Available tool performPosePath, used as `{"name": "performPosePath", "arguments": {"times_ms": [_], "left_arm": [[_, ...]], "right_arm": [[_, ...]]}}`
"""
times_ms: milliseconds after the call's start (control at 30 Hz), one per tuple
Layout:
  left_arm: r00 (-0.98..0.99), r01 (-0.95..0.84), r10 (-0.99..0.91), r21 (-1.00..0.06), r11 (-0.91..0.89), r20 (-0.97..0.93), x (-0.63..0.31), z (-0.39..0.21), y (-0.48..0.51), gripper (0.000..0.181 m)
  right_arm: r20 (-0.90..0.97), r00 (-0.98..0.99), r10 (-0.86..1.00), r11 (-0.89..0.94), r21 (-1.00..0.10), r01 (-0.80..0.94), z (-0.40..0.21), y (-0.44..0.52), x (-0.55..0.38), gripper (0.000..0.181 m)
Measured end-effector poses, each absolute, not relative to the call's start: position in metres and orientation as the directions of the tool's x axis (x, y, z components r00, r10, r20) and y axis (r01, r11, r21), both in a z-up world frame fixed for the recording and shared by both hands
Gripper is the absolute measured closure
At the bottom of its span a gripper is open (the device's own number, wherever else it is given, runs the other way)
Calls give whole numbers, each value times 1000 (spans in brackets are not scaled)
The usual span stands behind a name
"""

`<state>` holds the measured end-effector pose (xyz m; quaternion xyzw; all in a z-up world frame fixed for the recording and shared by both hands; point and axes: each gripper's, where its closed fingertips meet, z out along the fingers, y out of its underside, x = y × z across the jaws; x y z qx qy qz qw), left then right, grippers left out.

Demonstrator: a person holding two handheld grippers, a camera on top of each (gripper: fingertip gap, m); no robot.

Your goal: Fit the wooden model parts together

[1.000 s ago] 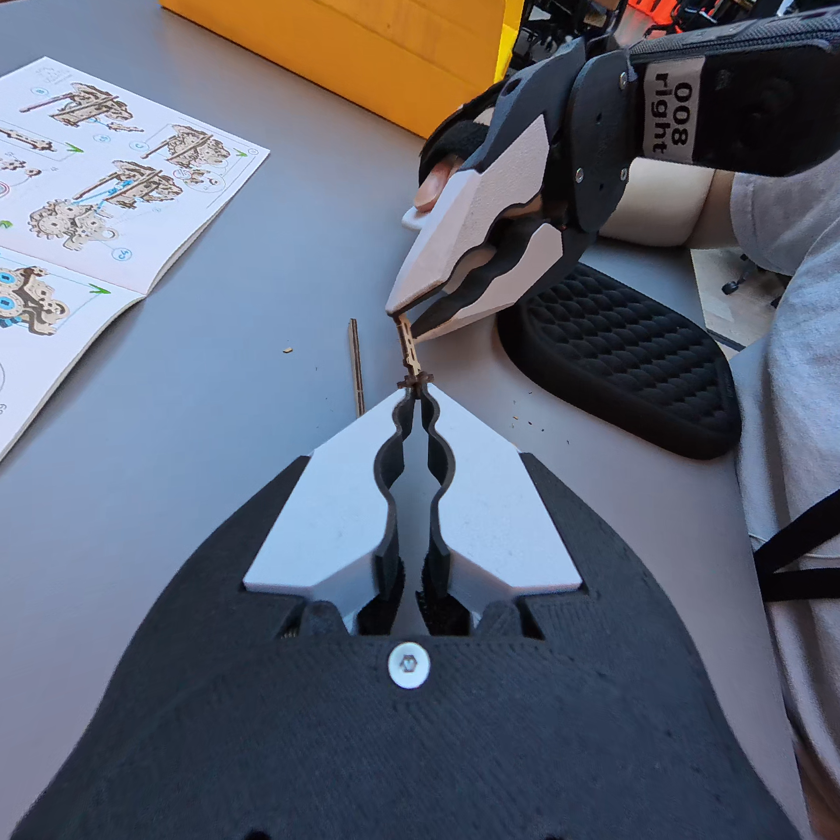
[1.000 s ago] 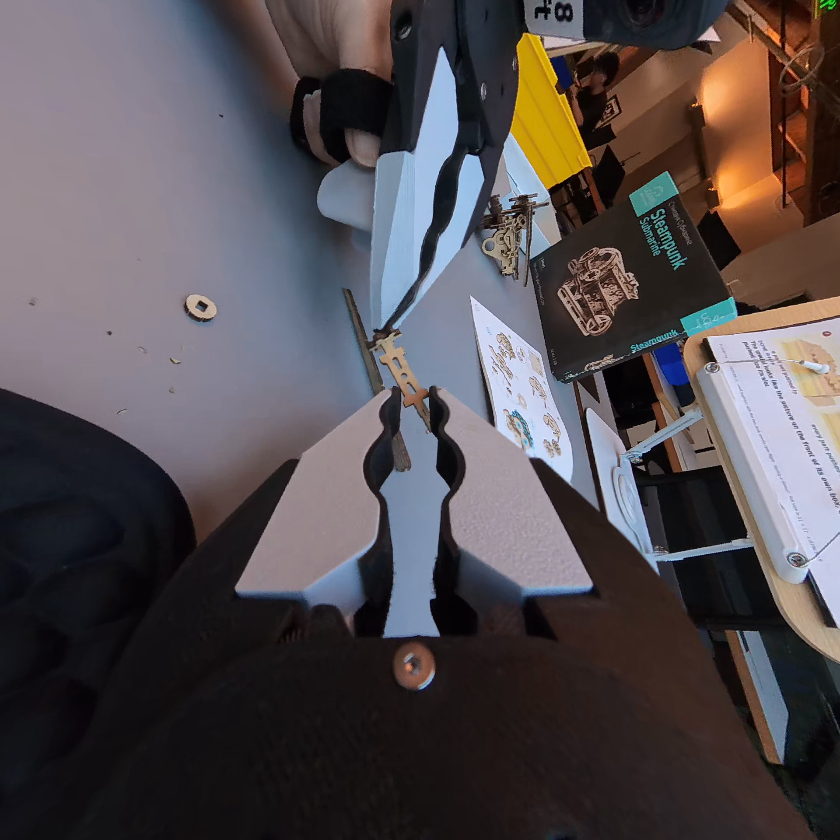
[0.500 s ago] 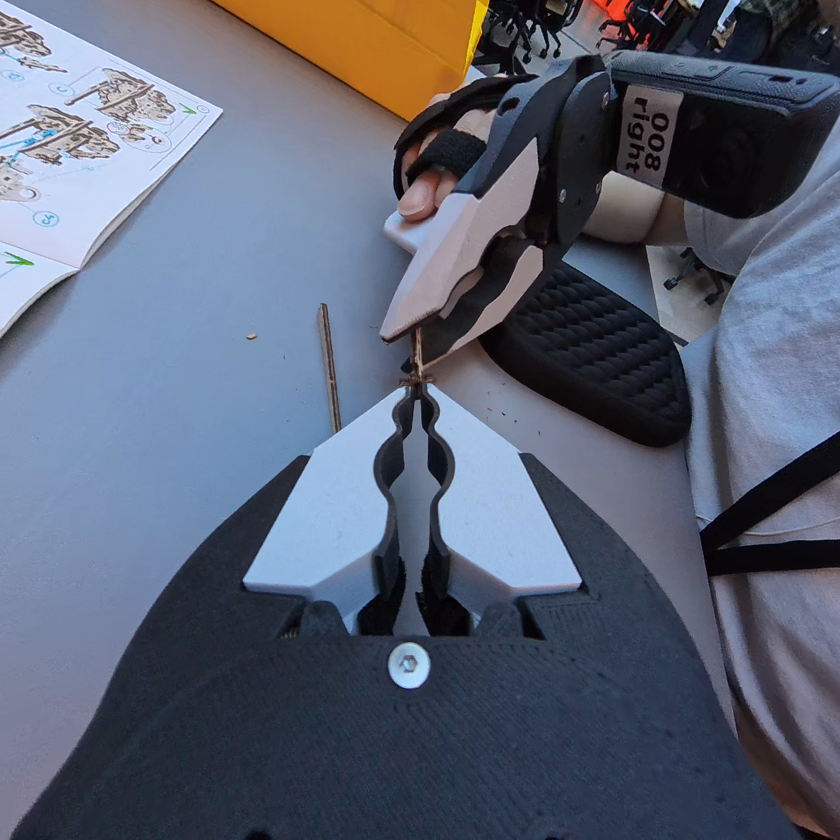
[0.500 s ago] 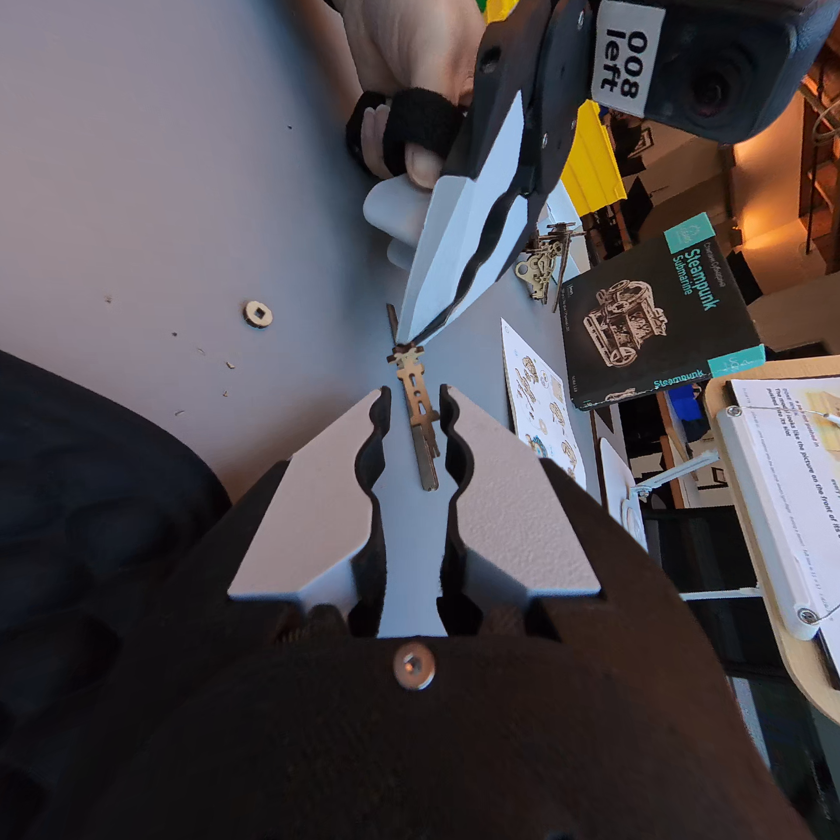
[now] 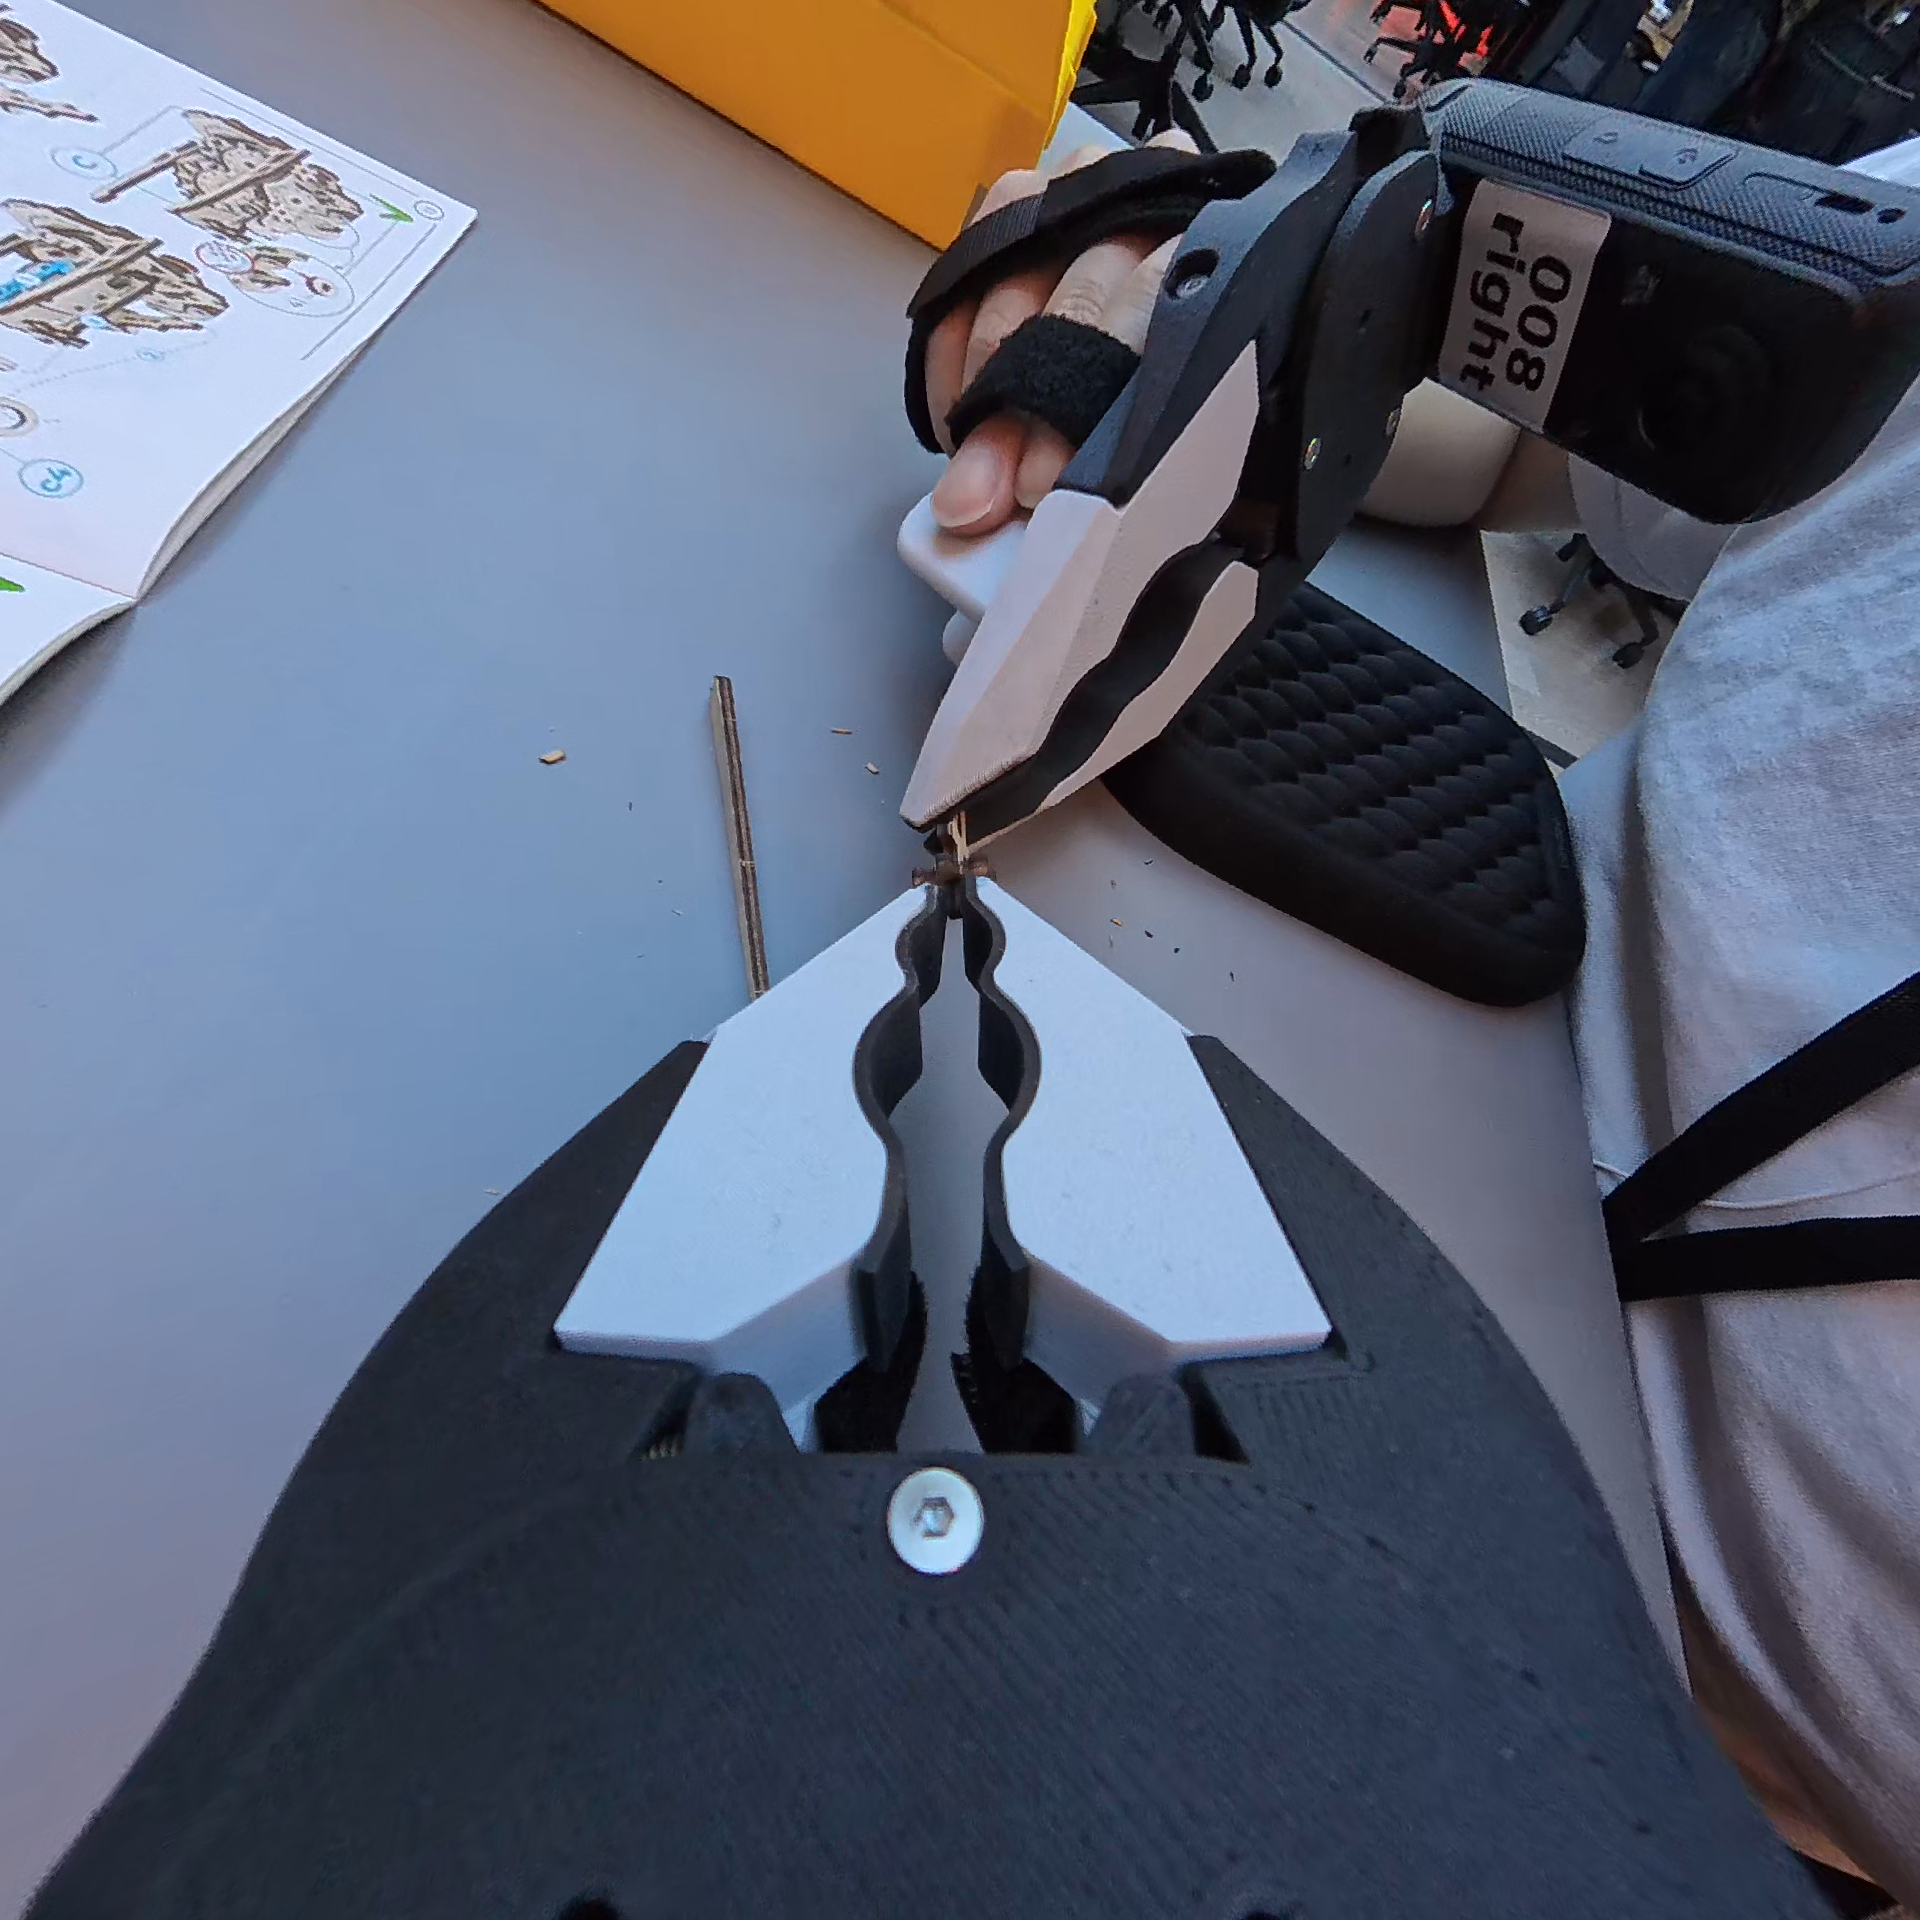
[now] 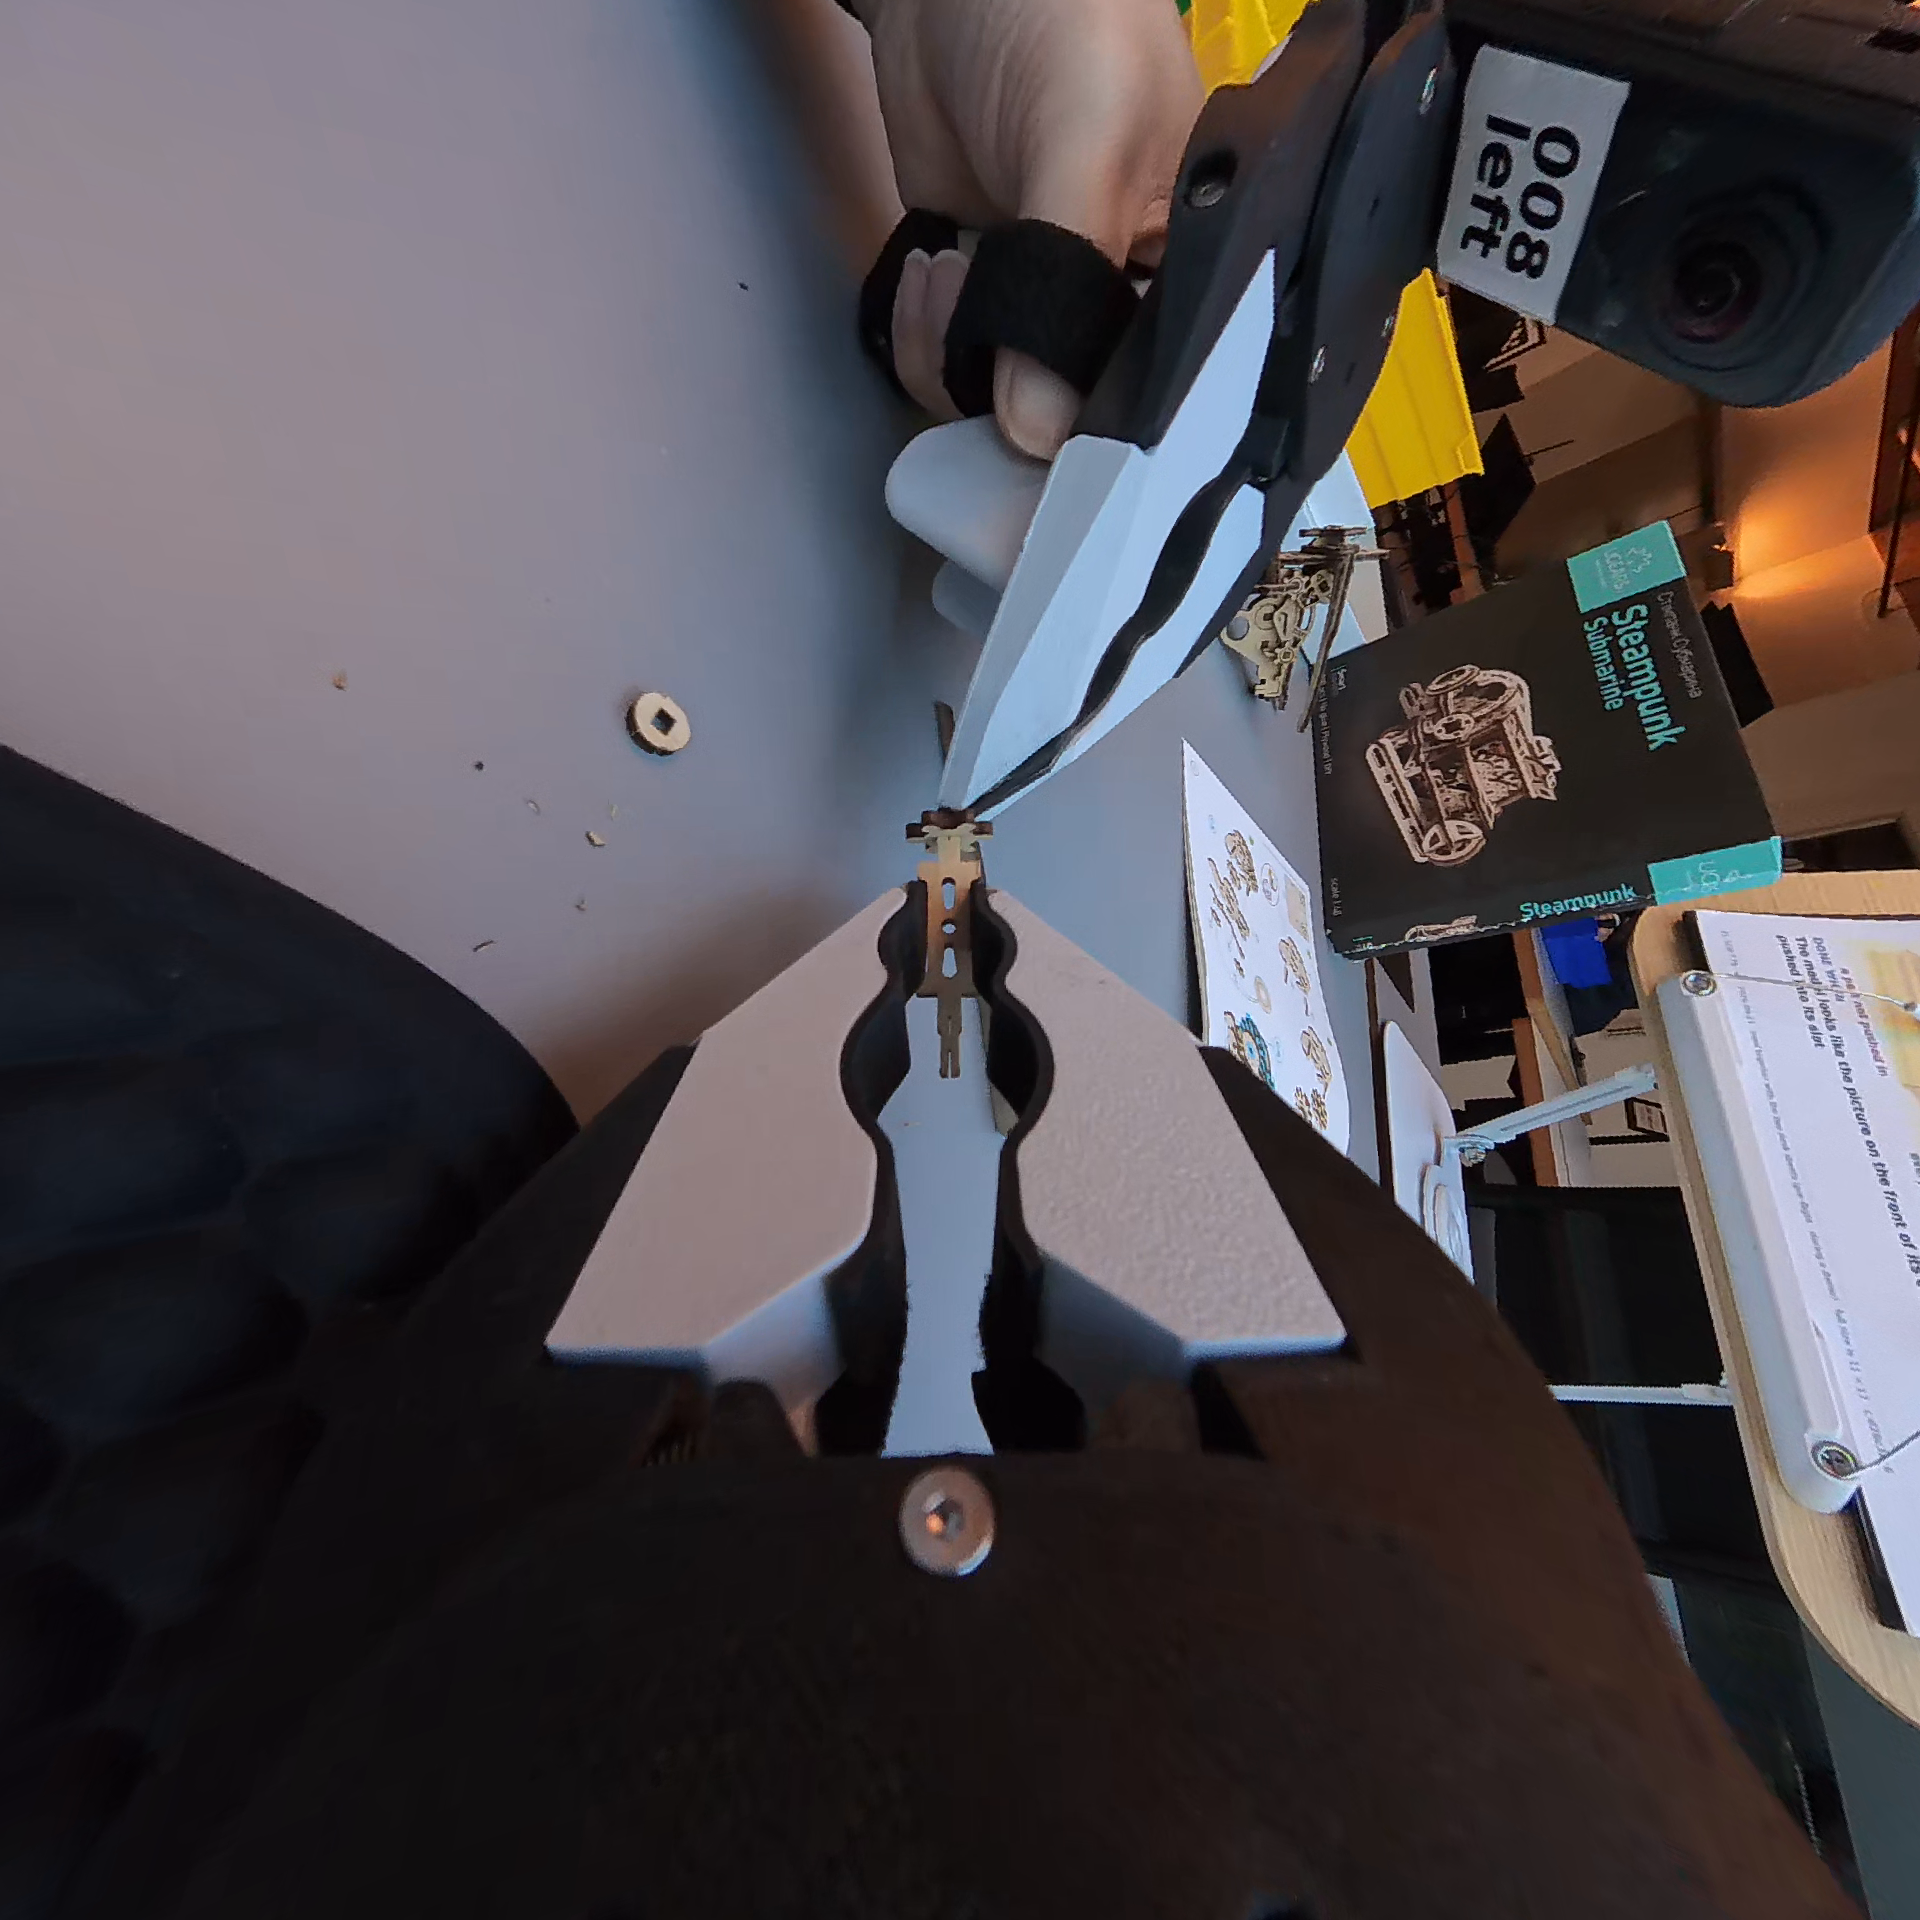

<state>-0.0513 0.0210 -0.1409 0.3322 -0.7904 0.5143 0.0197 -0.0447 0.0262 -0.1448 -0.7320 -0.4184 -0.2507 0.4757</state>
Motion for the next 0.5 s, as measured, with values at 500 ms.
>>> {"name": "performPosePath", "arguments": {"times_ms": [500], "left_arm": [[-780, -542, -508, -799, 260, 364, -52, -142, 20, 181]], "right_arm": [[767, 520, 376, -203, -479, 854, -146, 26, -45, 175]]}}
